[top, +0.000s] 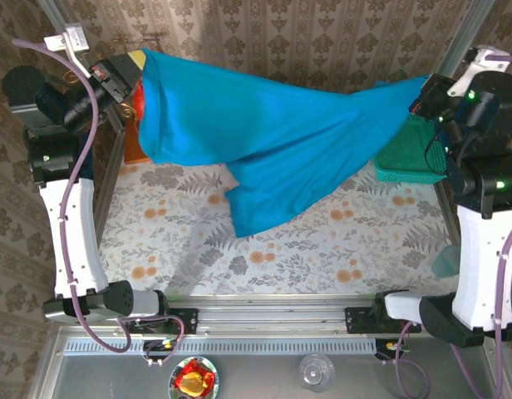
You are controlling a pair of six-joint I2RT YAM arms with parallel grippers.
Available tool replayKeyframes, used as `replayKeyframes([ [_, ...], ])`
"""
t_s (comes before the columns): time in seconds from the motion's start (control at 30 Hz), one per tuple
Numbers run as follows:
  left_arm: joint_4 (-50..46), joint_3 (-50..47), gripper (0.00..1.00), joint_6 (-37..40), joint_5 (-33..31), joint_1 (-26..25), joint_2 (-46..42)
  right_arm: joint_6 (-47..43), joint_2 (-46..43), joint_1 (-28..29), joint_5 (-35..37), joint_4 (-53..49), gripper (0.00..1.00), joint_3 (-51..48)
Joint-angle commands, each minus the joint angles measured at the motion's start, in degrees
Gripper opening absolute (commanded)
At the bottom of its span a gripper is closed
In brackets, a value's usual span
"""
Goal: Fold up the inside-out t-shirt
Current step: Turn over the T-shirt at the center of the table.
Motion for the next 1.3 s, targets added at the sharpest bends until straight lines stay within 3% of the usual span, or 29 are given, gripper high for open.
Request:
replayKeyframes([
  [0.0,2.0,-1.1,0.0,1.0,-1.9,0.4,-1.9,-1.1,-3.8,-0.5,2.7,5.4,0.0,1.0],
  [0.33,7.3,-7.2,0.0,1.3,-3.5,0.4,-14.8,-4.5,-17.3,-0.5,9.1,14.7,0.0,-6.9],
  [0.53,5.5,-4.4,0.0,2.4,-5.1,0.4,-14.7,-7.5,-15.5,-0.5,9.8,16.1,0.0,-4.0],
  [0.67,5.1,-3.1,0.0,4.4,-6.6,-1.5,-11.2,-7.6,-9.7,-0.5,8.5,15.8,0.0,0.1],
  [0.8,0.5,-2.1,0.0,11.1,-10.3,-4.4,-5.6,-7.7,-0.7,-0.5,6.6,14.3,0.0,5.2],
  [1.03,-3.7,-6.4,0.0,20.9,-18.7,-6.9,5.8,-7.2,13.2,-0.5,5.8,18.2,0.0,2.6],
  [1.17,-0.8,-9.4,0.0,24.3,-21.0,-7.1,15.6,-7.1,22.3,-0.5,3.8,24.8,0.0,-1.3],
  [1.27,0.3,-6.8,0.0,25.1,-21.4,-7.1,26.8,-6.4,33.8,-0.5,2.4,25.7,0.0,3.1],
])
